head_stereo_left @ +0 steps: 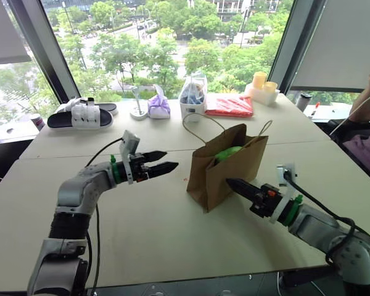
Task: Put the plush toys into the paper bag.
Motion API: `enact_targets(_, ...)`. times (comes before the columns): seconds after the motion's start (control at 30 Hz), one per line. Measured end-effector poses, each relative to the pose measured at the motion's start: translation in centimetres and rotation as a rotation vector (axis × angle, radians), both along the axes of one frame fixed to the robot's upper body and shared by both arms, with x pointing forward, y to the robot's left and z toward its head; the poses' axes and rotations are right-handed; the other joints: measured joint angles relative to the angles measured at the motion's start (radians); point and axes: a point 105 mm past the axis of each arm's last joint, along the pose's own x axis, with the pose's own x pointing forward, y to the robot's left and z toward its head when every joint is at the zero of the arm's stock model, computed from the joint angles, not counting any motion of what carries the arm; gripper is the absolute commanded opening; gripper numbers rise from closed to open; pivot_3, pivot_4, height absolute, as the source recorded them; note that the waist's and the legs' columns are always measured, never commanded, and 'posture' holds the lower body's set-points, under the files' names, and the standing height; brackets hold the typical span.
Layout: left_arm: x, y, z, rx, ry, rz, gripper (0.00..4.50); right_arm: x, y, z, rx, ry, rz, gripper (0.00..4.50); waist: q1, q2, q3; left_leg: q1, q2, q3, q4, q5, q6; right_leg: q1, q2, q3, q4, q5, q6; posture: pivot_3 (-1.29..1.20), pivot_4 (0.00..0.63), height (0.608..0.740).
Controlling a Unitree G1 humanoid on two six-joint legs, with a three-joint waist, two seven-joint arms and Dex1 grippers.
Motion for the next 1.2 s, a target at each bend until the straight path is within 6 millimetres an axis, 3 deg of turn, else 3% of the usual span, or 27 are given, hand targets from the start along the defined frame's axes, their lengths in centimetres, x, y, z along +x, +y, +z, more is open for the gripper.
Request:
enact_targets(0.27,-1.1,-4.3,-0.6,-0.001,-0.029,-0.133,4.5,1.3,0.6,-0.4,-0.044,-0.013,-0.007,0.07,0.0,0.0,0.0,0.0,0.0,0.0,0.0,0.0,0.0,0.0,0.0,0.0,0.0,0.0,0.0,0.0,0.15,0.74)
enact_targets(0.47,-1.5,-5.6,0.9,-0.015,-0.086,-0.151,4.5,1.9,0.9,-0.9,-0.053,-0.012,-0.026,0.07,-0.002,0.0,0.0,0.0,0.0,0.0,0.0,0.0,0.0,0.0,0.0,0.0,0.0,0.0,0.0,0.0,0.15,0.74)
enact_targets(0.67,-1.1,-7.8,0.6,0.041,-0.117,-0.116,4.5,1.9,1.8,-1.1,-0.037,-0.009,-0.004,0.07,0.0,0.0,0.0,0.0,0.0,0.0,0.0,0.0,0.0,0.0,0.0,0.0,0.0,0.0,0.0,0.0,0.15,0.74)
enact_targets(0.77,-0.5,-7.9,0.0,0.057,-0.113,-0.083,3.74,1.8,1.9,-1.1,-0.034,-0.007,0.005,0.0,-0.002,0.0,0.0,0.0,0.0,0.0,0.0,0.0,0.0,0.0,0.0,0.0,0.0,0.0,0.0,0.0,0.15,0.74)
enact_targets(1.0,0.0,-8.1,-0.3,0.062,-0.11,-0.061,0.34,0.8,2.3,-1.0,-0.027,-0.01,0.026,0.0,0.001,0.0,0.0,0.0,0.0,0.0,0.0,0.0,0.0,0.0,0.0,0.0,0.0,0.0,0.0,0.0,0.15,0.74)
enact_targets(1.03,0.0,-8.1,-0.4,0.064,-0.106,-0.059,0.08,0.5,2.2,-1.0,-0.022,-0.007,0.03,0.0,0.002,0.0,0.0,0.0,0.0,0.0,0.0,0.0,0.0,0.0,0.0,0.0,0.0,0.0,0.0,0.0,0.15,0.74)
enact_targets(1.2,0.0,-8.3,0.4,0.067,-0.12,-0.121,0.08,-1.3,0.9,-1.7,-0.011,0.033,0.002,0.0,0.004,0.0,0.0,0.0,-0.001,0.0,0.0,0.0,0.0,0.0,0.0,0.0,0.0,0.0,0.0,0.0,0.15,0.74)
